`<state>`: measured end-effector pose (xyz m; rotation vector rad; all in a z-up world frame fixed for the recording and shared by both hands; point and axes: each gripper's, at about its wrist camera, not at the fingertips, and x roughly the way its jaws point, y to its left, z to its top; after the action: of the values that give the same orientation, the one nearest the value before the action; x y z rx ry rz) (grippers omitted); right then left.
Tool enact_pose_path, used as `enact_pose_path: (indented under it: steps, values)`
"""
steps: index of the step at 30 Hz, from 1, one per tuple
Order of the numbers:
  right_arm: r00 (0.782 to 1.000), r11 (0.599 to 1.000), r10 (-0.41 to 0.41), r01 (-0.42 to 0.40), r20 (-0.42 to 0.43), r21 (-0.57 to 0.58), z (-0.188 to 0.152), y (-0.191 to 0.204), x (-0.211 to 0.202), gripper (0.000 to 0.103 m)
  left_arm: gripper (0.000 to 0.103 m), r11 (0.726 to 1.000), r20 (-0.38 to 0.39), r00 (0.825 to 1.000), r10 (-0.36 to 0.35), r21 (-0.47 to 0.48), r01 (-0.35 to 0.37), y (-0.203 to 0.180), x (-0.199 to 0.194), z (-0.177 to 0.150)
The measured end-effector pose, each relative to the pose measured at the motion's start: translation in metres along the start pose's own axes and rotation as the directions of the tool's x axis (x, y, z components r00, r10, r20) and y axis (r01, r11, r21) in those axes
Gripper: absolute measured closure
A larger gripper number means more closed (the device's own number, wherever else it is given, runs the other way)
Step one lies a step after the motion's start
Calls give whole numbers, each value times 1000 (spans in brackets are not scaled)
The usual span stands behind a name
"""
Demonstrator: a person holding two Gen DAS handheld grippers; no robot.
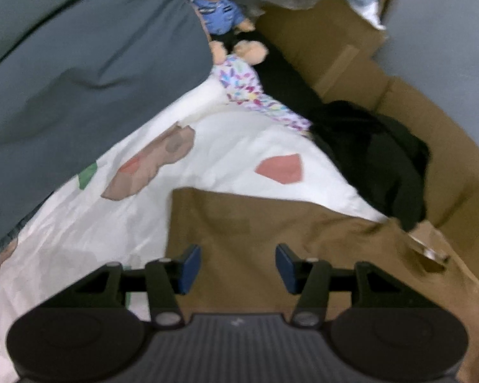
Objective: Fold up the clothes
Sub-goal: 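Open the left tool and raise both tools above the spread T-shirt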
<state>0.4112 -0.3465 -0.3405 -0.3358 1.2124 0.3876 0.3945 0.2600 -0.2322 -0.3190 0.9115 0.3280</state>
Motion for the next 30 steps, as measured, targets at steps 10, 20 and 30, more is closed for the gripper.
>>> enact_pose_path:
  steps: [10,20,30]
  values:
    - [997,998,-30,26,77,50,-52,42,-121,53,43,997,14,997,-75,-17,75,28,-140,-9]
    - [992,990,7,-24,123,136,-113,91,-195,53,43,988,30,987,-155,-16,155,67,-236,-35]
    - [983,964,43,-87,177,253,-169,123,-230,53,43,980,-41,980,-197,26,198,93,-256,-97]
